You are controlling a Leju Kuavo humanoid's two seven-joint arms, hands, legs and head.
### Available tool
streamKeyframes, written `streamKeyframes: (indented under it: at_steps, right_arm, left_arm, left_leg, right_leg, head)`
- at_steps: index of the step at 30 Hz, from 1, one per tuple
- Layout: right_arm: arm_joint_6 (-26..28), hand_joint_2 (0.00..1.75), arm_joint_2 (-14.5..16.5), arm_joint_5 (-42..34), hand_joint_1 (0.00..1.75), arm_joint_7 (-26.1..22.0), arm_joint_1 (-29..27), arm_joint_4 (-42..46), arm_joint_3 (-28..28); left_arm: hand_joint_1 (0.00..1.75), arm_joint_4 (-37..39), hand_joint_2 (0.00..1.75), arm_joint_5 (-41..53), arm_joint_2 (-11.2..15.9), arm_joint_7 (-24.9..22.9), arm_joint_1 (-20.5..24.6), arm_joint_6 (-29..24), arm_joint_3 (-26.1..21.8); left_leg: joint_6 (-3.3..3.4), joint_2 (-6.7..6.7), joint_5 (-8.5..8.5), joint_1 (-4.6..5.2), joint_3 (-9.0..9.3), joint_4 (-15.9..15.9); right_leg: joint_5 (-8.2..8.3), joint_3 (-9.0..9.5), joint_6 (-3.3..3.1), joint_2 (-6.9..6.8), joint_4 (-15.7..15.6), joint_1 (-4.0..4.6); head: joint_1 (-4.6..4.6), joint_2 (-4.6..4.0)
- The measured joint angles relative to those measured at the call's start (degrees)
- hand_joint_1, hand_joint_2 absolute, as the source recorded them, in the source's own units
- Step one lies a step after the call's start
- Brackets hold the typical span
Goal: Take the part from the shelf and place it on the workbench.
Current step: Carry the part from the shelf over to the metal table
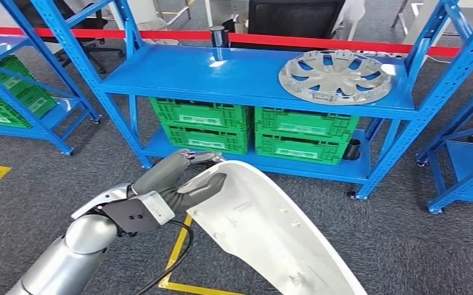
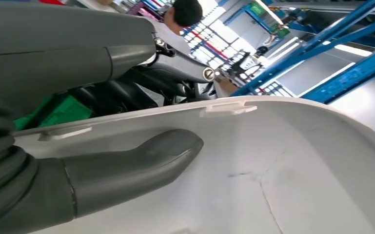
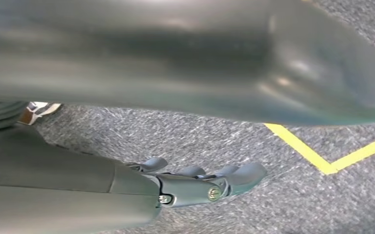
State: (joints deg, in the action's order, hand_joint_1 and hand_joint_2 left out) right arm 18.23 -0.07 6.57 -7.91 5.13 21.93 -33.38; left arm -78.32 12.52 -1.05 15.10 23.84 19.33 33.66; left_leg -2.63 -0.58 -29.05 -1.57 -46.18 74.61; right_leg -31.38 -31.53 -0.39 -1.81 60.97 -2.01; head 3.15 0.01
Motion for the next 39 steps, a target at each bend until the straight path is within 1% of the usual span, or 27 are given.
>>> streamKeyframes:
  at_steps: [1,2,3,5,7,9,10,12,14,15,16,17,18,20,22,24,25,27,28,29,31,32,33,34,36,37,39]
  right_arm:
    - [0.1,0.00,0.0,-0.1,0.00,-0.1,0.0,0.0,0.0]
    - [0.1,0.00,0.0,-0.1,0.00,-0.2,0.0,0.0,0.1]
    - [0.2,0.00,0.0,-0.1,0.00,-0.3,0.0,0.0,0.1]
    - [0.4,0.00,0.0,-0.1,0.00,-0.4,0.0,0.0,0.2]
    - [0.5,0.00,0.0,-0.1,0.00,-0.5,0.0,0.0,0.2]
    - [0.7,0.00,0.0,-0.1,0.00,-0.5,0.1,0.0,0.3]
    - [0.8,0.00,-0.1,-0.1,0.00,-0.5,0.1,0.1,0.3]
    - [1.2,0.00,-0.1,-0.1,0.00,-0.5,0.2,0.1,0.4]
    - [1.4,0.00,-0.2,-0.1,0.00,-0.4,-0.2,0.1,0.5]
    - [1.4,0.00,-0.2,-0.1,0.00,-0.4,-0.5,0.1,0.4]
    - [1.4,0.00,-0.2,-0.1,0.00,-0.4,-0.7,0.1,0.4]
    - [1.4,0.00,-0.3,-0.1,0.00,-0.4,-0.8,0.1,0.4]
    - [1.4,0.00,-0.3,-0.1,0.00,-0.4,-0.9,0.1,0.5]
    - [1.5,0.00,-0.4,-0.1,0.00,-0.5,-0.9,0.1,0.5]
    - [1.5,0.00,-0.5,-0.1,0.00,-0.5,-1.0,0.1,0.5]
    - [1.5,0.00,-0.5,-0.1,0.00,-0.5,-1.1,0.1,0.6]
    - [1.6,0.00,-0.4,-0.1,0.00,-0.5,-1.1,0.1,0.6]
    - [1.6,0.00,-0.4,-0.2,0.00,-0.5,-1.1,0.2,0.7]
    - [1.6,0.00,-0.4,-0.2,0.00,-0.5,-1.1,0.2,0.8]
    - [1.5,0.00,-0.4,-0.2,0.00,-0.5,-1.3,0.2,0.8]
    - [1.2,0.00,-0.6,-0.4,0.00,-0.5,-1.4,0.2,0.8]
    - [1.1,0.00,-0.6,-0.4,0.00,-0.6,-1.4,0.1,0.9]
    - [1.0,0.00,-0.7,-0.5,0.00,-0.6,-1.3,0.1,0.9]
    - [1.0,0.00,-0.7,-0.6,0.00,-0.7,-1.3,0.1,0.9]
    - [0.9,0.00,-0.7,-0.7,0.00,-0.8,-1.2,0.1,0.9]
    - [0.9,0.00,-0.7,-0.7,0.00,-0.9,-1.2,0.1,0.9]
    - [0.9,0.00,-0.7,-0.8,0.00,-1.1,-1.1,0.2,0.9]
  left_arm:
    - [1.75,0.1,1.75,0.0,0.0,0.0,0.0,0.0,0.1]
    - [1.75,0.1,1.75,0.0,0.0,0.0,0.1,0.0,0.2]
    - [1.75,0.1,1.75,0.0,0.0,0.0,0.2,0.1,0.3]
    - [1.75,0.1,1.75,0.0,0.0,0.0,0.5,0.1,0.5]
    - [1.75,0.0,1.75,0.0,-0.1,0.0,0.8,0.1,0.6]
    - [1.75,-0.1,1.75,0.0,-0.1,0.0,0.9,0.1,0.6]
    - [1.75,-0.1,1.75,0.0,-0.1,0.0,0.9,0.0,0.6]
    - [1.75,-0.2,1.75,-0.1,-0.2,0.0,1.2,0.0,0.8]
    - [1.75,-0.2,1.75,-0.2,-0.3,0.0,1.3,-0.1,1.1]
    - [1.75,-0.2,1.75,-0.2,-0.3,0.0,1.2,-0.1,1.2]
    - [1.75,-0.1,1.75,-0.2,-0.3,0.0,1.2,-0.1,1.3]
    - [1.75,-0.1,1.75,-0.2,-0.3,0.0,1.1,-0.1,1.4]
    - [1.75,-0.1,1.75,-0.3,-0.3,0.0,1.1,-0.1,1.4]
    - [1.75,-0.2,1.75,-0.3,-0.3,0.0,1.1,-0.2,1.4]
    - [1.75,-0.3,1.75,-0.3,-0.4,-0.2,1.1,-0.3,1.5]
    - [1.75,-0.4,1.75,-0.3,-0.4,-0.4,1.1,-0.4,1.5]
    - [1.75,-0.4,1.75,-0.3,-0.3,-0.5,1.1,-0.5,1.5]
    - [1.75,-0.6,1.75,-0.3,-0.2,-0.6,1.2,-0.7,1.6]
    - [1.75,-0.7,1.75,-0.3,-0.2,-0.7,1.2,-0.8,1.6]
    - [1.75,-0.7,1.75,-0.3,-0.3,-0.8,1.3,-0.9,1.7]
    - [1.75,-0.7,1.75,0.1,-0.3,-1.2,1.2,-1.5,1.8]
    - [1.75,-0.8,1.75,0.4,-0.3,-1.5,1.2,-1.9,1.8]
    - [1.75,-0.9,1.75,0.8,-0.3,-1.8,1.2,-2.3,1.8]
    - [1.75,-1.0,1.75,1.1,-0.4,-2.1,1.3,-2.7,1.8]
    - [1.75,-1.5,1.75,1.7,-0.5,-2.5,1.5,-3.3,1.8]
    - [1.75,-1.6,1.75,2.2,-0.6,-2.7,1.5,-3.8,1.8]
    - [1.75,-1.8,1.75,4.0,-0.7,-3.3,1.5,-5.9,1.8]
  left_leg:
    - [0.24,0.11,-0.19,0.08,-0.08,1.0]
    - [0.59,0.29,0.58,0.21,0.98,-0.2]
    - [1.05,0.81,2.01,0.44,3.05,-3.4]
    - [2.00,3.50,3.76,1.33,7.32,-10.7]
    - [2.56,4.93,3.78,2.12,8.78,-13.8]
    - [3.02,3.49,4.00,2.14,8.76,-14.3]
    - [3.32,2.78,4.14,1.97,8.92,-14.7]
    - [4.05,1.42,4.46,1.63,9.26,-15.2]
    - [4.55,0.00,4.57,1.81,9.17,-15.3]
    - [4.68,-0.84,4.60,1.92,9.10,-15.3]
    - [4.73,-1.72,4.65,2.00,9.05,-15.3]
    - [4.71,-2.60,4.72,2.03,9.03,-15.3]
    - [4.63,-3.46,4.80,2.02,9.03,-15.2]
    - [4.29,-4.97,4.97,2.03,8.82,-14.9]
    - [3.65,-6.24,5.32,2.02,8.32,-14.8]
    - [2.84,-7.50,5.84,2.00,7.94,-15.2]
    - [2.52,-7.11,5.82,2.10,7.79,-15.1]
    - [1.90,-4.09,3.97,2.25,6.44,-12.2]
    - [1.58,-2.04,2.17,2.20,5.08,-9.1]
    - [1.24,-0.83,0.27,1.99,3.36,-5.4]
    - [0.75,-0.03,-1.63,1.48,0.99,0.0]
    - [0.60,0.19,-1.13,1.26,1.26,-0.1]
    - [0.55,0.60,0.23,1.11,2.74,-2.5]
    - [0.60,1.45,1.94,1.07,5.06,-6.3]
    - [1.21,3.50,3.81,1.46,8.90,-13.1]
    - [1.64,3.99,3.96,1.67,9.68,-14.6]
    - [2.52,3.14,3.83,1.96,9.69,-15.2]
  right_leg:
    - [-0.01,-0.02,-0.03,-0.68,0.0,0.14]
    - [-0.04,0.00,-0.04,-1.36,0.0,0.26]
    - [-0.11,0.08,-0.01,-2.01,0.0,0.35]
    - [-0.30,0.26,0.26,-3.20,-0.1,0.63]
    - [-0.39,0.52,0.81,-4.25,-0.5,0.95]
    - [-0.45,1.07,1.51,-5.25,-1.0,1.05]
    - [-0.76,1.28,1.89,-4.87,-0.8,1.04]
    - [-2.89,0.31,2.40,-2.14,2.4,1.19]
    - [-6.32,-3.03,2.26,0.66,9.6,1.47]
    - [-7.36,-4.76,2.06,1.23,12.7,1.52]
    - [-7.31,-5.83,1.85,1.45,14.2,1.54]
    - [-6.09,-5.90,1.66,1.55,13.5,1.54]
    - [-3.94,-4.91,1.50,1.90,10.7,1.51]
    - [-0.11,-1.99,1.32,4.43,3.1,1.29]
    - [1.12,-0.68,1.19,6.28,-0.7,1.17]
    - [1.34,-0.69,0.77,5.37,-0.9,1.19]
    - [1.54,-0.62,0.47,4.71,-1.1,1.12]
    - [1.85,-0.44,-0.13,3.11,-1.5,0.81]
    - [1.88,-0.39,-0.30,2.30,-1.5,0.83]
    - [1.84,-0.38,-0.42,1.42,-1.6,0.85]
    - [1.73,-0.38,-0.42,-0.33,-1.5,0.86]
    - [1.65,-0.32,-0.35,-1.15,-1.5,0.84]
    - [1.53,-0.19,-0.22,-1.92,-1.5,0.82]
    - [1.36,0.01,-0.03,-2.61,-1.5,0.81]
    - [0.98,0.38,0.55,-3.71,-1.6,1.01]
    - [0.84,0.55,0.90,-4.19,-1.6,1.15]
    - [0.71,0.98,1.61,-5.17,-2.0,1.24]
  head:
    - [0.01,-0.01]
    - [0.00,-0.01]
    - [0.00,-0.01]
    - [0.00,-0.01]
    - [-0.01,-0.01]
    - [-0.03,-0.01]
    - [-0.04,-0.01]
    - [-0.20,-0.01]
    - [-0.36,-0.01]
    - [-0.37,-0.01]
    - [-0.38,-0.01]
    - [-0.38,-0.01]
    - [-0.38,-0.01]
    - [-0.37,0.01]
    - [-0.36,0.01]
    - [-0.36,0.00]
    - [-0.31,-0.01]
    - [-0.02,0.00]
    - [0.13,0.00]
    - [0.22,0.01]
    - [0.22,0.00]
    - [0.22,0.00]
    - [0.22,0.00]
    - [0.22,-0.01]
    - [0.20,-0.01]
    - [0.18,-0.01]
    - [0.14,-0.01]
